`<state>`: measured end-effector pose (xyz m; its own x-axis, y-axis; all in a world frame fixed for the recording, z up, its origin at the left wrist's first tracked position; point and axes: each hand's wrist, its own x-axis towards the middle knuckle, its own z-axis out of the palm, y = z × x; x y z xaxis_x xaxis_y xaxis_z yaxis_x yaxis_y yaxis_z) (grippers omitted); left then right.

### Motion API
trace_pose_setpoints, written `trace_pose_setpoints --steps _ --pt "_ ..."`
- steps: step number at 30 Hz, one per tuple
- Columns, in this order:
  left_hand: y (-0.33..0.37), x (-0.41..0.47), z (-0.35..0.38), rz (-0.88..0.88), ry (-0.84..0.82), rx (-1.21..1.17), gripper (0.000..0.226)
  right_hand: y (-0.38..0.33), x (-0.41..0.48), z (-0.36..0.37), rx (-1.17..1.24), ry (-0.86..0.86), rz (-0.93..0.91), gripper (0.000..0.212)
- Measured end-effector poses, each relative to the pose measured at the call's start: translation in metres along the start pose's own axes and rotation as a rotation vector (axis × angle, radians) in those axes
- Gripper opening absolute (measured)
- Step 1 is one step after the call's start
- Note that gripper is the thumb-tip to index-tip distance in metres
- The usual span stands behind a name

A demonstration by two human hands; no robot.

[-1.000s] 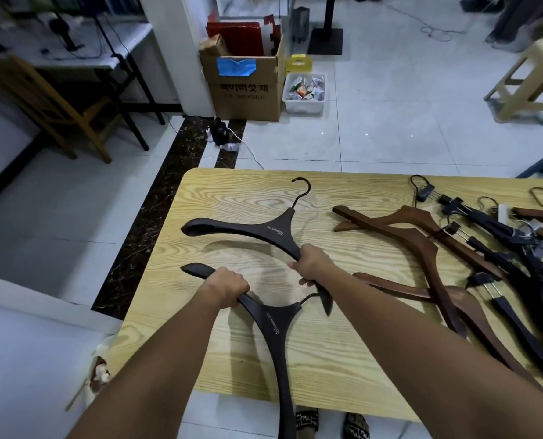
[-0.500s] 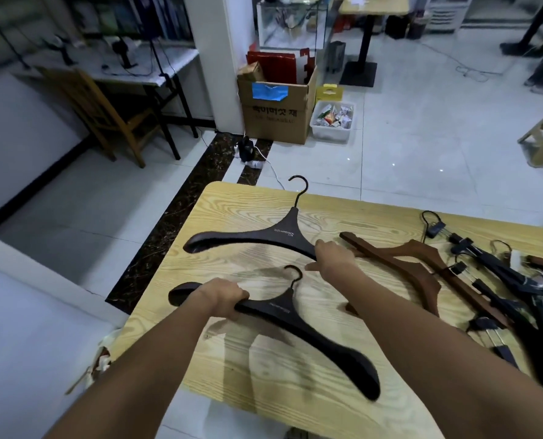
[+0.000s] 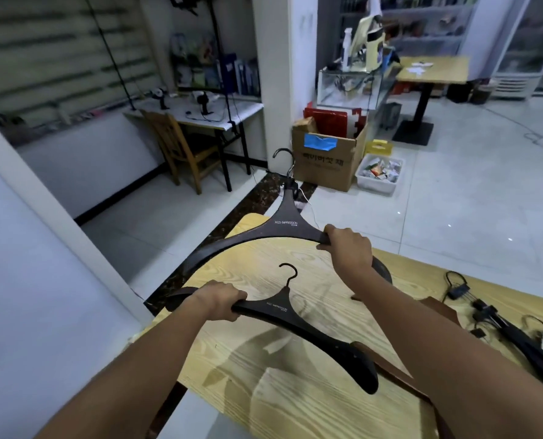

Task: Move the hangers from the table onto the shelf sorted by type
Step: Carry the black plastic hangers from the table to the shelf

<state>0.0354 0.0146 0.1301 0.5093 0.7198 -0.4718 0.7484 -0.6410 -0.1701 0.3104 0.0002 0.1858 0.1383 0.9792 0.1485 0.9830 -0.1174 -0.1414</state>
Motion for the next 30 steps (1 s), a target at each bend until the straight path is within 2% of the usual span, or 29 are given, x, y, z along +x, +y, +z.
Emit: trace_pose_setpoints --steps 4,9,13,18,23,30 --pt "0.009 -0.020 -0.016 -0.095 0.112 0.036 0.023 -0.004 0.001 -0.017 0.048 -0.057 -0.080 0.027" --pt "0.021 -0.054 -0.015 -0.220 0.192 -0.088 0.013 -0.011 -0.006 -0.026 0.190 -0.150 -0.135 0.025" --pt "0.027 -0.090 -0.002 -0.322 0.197 -0.151 0.017 -0.038 -0.012 -0.037 0.295 -0.198 -0.159 0.037" --pt "0.022 -0.152 0.020 -0.467 0.202 -0.177 0.025 -0.085 -0.021 -0.045 0.326 -0.242 -0.270 0.030" --pt "0.009 -0.227 0.043 -0.615 0.181 -0.184 0.025 -0.142 -0.044 -0.051 0.305 -0.263 -0.440 0.035" --pt "0.003 -0.320 0.071 -0.846 0.129 -0.071 0.026 -0.213 -0.085 -0.052 0.323 -0.249 -0.622 0.027"
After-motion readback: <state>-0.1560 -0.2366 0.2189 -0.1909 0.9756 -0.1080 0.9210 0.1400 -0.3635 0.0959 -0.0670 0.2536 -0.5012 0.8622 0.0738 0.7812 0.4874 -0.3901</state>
